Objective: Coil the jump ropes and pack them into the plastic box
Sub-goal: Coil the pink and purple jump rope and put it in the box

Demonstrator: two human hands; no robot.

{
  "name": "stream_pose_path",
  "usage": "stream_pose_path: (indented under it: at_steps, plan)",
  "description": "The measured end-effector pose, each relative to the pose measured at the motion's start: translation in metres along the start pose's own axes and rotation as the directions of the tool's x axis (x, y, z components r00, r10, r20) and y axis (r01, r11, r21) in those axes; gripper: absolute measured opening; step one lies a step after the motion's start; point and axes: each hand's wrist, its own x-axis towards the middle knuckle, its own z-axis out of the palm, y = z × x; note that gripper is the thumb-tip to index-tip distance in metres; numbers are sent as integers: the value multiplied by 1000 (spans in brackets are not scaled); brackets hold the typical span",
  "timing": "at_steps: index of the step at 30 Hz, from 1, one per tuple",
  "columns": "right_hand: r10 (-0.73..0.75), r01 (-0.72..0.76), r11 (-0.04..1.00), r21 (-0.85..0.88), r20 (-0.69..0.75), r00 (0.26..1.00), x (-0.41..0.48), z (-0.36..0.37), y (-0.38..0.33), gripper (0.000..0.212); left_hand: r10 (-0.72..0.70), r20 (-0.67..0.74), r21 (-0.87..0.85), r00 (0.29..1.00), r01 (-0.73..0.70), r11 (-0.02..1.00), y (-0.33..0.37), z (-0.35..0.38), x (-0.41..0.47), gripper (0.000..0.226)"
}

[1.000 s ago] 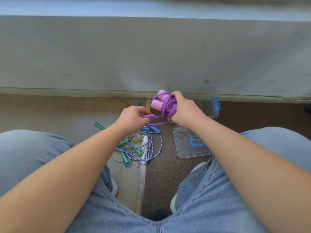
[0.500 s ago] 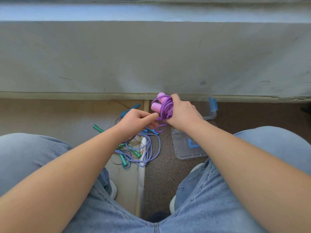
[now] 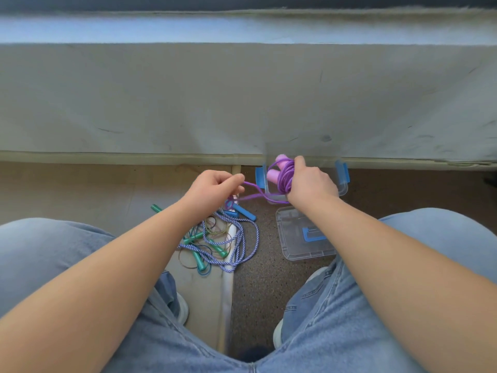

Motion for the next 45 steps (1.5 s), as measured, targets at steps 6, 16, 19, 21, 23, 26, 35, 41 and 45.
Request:
stream_pose_path:
  at_steps: [6, 16, 19, 21, 23, 26, 35, 41, 45]
  plan:
    - [-5, 6, 998, -67, 26, 1000, -2, 5, -2, 52, 76, 3, -121, 997, -75, 990, 0, -9, -2, 31]
    - [-40, 41, 985, -167, 9, 999, -9, 4, -1, 59, -245, 239, 932, 940, -151, 329, -43, -25, 10, 72]
    - [-37, 37, 985, -170, 4, 999, -10, 5, 2, 62, -284, 196, 944, 938, -102, 315, -46, -21, 10, 80]
    - [-43, 43, 986, -159, 2, 999, -9, 5, 3, 63, -232, 136, 928, 963, -42, 370, -42, -19, 11, 87]
    - [-105, 104, 991, -89, -10, 994, -7, 4, 2, 60, -206, 112, 939, 972, -36, 342, -37, -16, 11, 89]
    - [-260, 261, 958, 120, -21, 965, -8, 3, -9, 65, -255, 144, 955, 956, -67, 288, -39, -11, 12, 74]
    - [-446, 352, 665, 659, -28, 895, -31, -1, -38, 72, 111, 362, 217, 926, -200, 956, -18, 17, -4, 44]
    - [-389, 204, 423, 883, -26, 921, -22, 5, -37, 61, 96, 319, -238, 943, -18, 971, 3, 31, -10, 27]
    - [-377, 144, 500, 854, 65, 924, -16, 5, -30, 69, -38, 297, 242, 954, -37, 970, -7, 20, 0, 22]
